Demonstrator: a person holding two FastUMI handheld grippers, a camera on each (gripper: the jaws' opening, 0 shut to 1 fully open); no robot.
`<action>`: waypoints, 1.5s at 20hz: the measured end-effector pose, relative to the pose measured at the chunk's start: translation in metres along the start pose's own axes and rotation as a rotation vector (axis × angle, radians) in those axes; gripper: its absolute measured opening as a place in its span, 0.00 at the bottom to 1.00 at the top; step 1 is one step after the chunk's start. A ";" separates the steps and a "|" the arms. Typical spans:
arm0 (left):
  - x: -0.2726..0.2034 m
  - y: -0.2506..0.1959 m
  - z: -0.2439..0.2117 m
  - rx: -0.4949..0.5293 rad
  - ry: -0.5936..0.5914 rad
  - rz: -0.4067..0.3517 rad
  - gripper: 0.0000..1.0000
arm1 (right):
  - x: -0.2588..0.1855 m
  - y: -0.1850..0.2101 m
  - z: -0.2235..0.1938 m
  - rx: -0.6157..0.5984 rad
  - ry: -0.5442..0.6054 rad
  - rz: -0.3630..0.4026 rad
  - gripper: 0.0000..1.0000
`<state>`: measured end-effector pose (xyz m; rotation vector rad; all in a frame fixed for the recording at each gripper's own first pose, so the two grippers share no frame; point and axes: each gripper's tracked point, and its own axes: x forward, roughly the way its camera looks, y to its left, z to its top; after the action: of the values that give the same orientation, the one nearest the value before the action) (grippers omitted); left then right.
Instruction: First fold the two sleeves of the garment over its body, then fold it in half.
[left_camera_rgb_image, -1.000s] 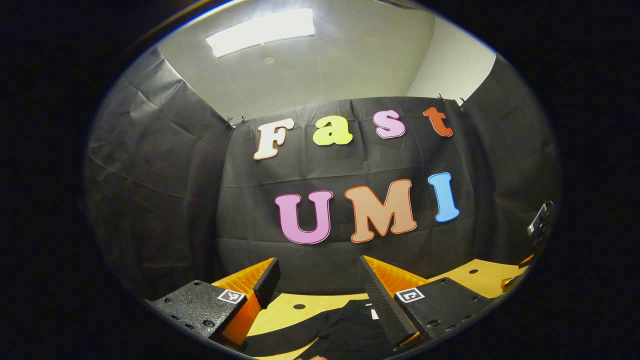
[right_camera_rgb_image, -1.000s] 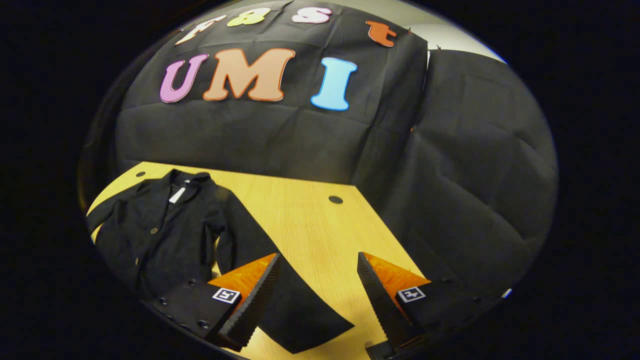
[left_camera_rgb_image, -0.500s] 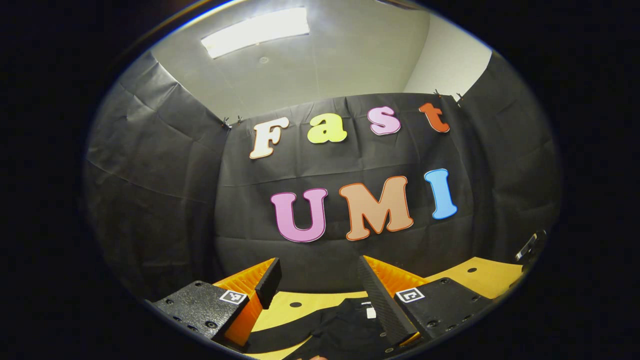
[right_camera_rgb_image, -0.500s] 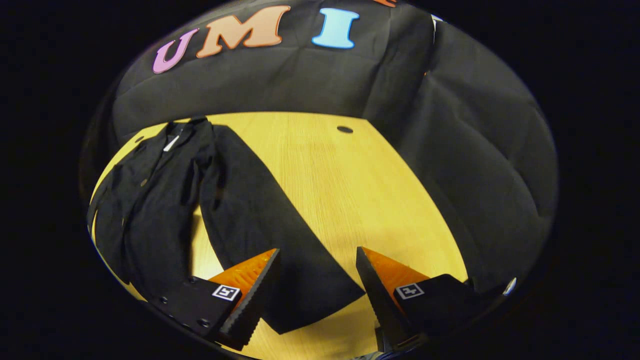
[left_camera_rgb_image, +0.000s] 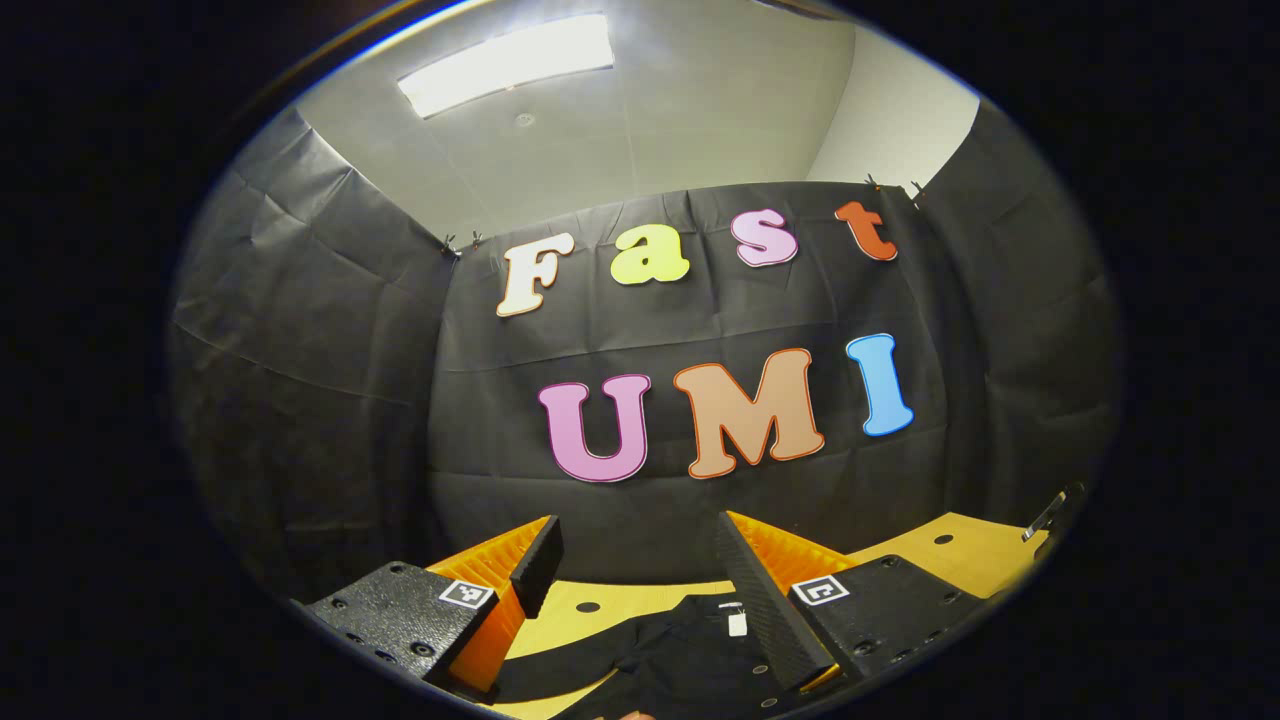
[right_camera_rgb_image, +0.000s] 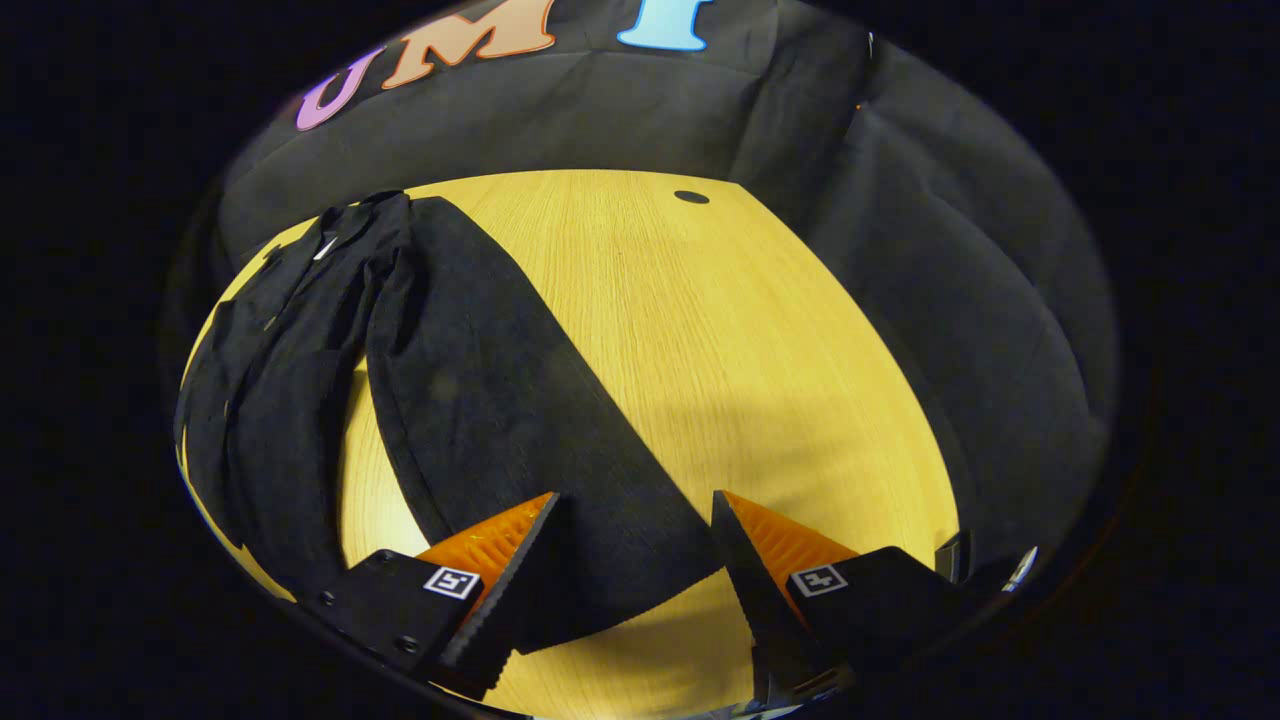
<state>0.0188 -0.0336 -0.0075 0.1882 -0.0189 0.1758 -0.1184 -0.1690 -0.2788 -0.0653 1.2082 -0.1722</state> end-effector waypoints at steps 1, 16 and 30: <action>0.000 -0.002 0.001 0.001 0.000 -0.001 0.92 | 0.003 0.008 -0.005 0.040 0.033 0.056 0.95; 0.007 0.060 -0.027 -0.060 0.032 0.057 0.94 | -0.065 0.060 0.096 0.170 -0.265 0.163 0.02; 0.010 0.172 -0.063 -0.057 0.091 0.161 0.94 | -0.142 0.229 0.209 -0.016 -0.520 0.341 0.02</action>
<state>-0.0015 0.1461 -0.0369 0.1215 0.0513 0.3441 0.0504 0.0717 -0.1057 0.0792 0.6862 0.1486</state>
